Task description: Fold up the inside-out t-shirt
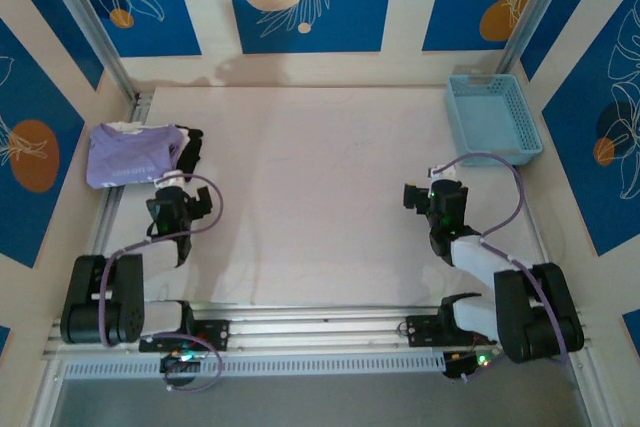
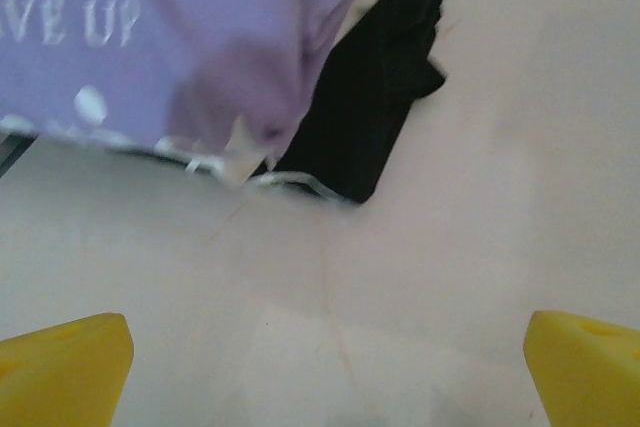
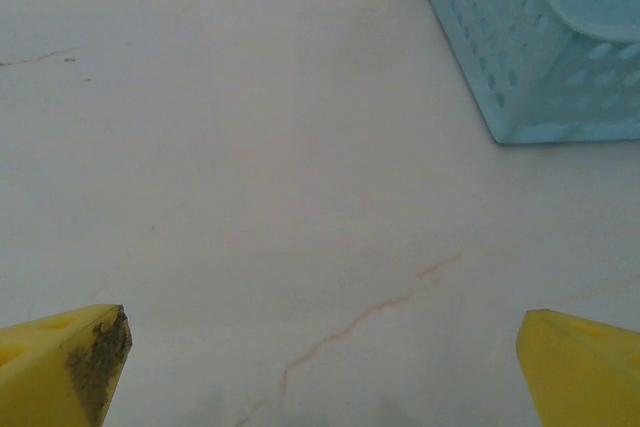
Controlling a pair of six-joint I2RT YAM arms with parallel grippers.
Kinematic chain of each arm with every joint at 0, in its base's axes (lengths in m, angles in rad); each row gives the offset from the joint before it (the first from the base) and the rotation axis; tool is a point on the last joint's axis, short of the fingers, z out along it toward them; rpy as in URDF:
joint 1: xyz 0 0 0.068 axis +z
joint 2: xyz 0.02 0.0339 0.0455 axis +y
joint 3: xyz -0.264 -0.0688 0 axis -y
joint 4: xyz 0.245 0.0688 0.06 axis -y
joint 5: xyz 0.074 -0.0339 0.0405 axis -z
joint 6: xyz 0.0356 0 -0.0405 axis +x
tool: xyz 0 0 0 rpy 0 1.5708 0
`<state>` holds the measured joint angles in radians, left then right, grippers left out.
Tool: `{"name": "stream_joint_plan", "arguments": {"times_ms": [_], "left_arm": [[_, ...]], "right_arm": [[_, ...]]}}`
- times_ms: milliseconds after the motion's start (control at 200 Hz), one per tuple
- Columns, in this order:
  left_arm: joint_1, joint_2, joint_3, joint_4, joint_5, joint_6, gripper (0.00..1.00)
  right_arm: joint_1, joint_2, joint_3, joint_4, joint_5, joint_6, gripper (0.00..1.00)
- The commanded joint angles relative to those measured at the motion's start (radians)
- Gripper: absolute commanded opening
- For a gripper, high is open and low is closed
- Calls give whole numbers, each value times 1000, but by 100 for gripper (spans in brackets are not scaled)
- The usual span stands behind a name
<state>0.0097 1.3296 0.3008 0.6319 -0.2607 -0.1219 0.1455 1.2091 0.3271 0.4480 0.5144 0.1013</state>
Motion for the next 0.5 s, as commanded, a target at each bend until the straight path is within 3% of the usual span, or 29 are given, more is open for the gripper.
{"name": "stream_joint_plan", "arguments": {"times_ms": [0, 50, 305, 365, 410, 460, 495], "left_arm": [[-14, 81, 7, 273, 101, 50, 100], [-19, 115, 2, 329, 104, 60, 100], [-55, 137, 50, 253, 70, 93, 100], [-68, 190, 41, 307, 79, 108, 100], [-78, 253, 23, 445, 72, 128, 100], [-80, 200, 53, 288, 58, 113, 100], [-81, 220, 49, 333, 56, 121, 100]], "right_arm": [[-27, 55, 20, 184, -82, -33, 99], [-43, 79, 33, 198, -109, -37, 99], [-90, 144, 83, 202, -243, -32, 99], [-94, 144, 50, 278, -293, -26, 99], [-95, 172, 14, 376, -324, -24, 99], [-93, 223, -7, 460, -334, -31, 99], [-92, 260, -8, 494, -336, -33, 99]]}}
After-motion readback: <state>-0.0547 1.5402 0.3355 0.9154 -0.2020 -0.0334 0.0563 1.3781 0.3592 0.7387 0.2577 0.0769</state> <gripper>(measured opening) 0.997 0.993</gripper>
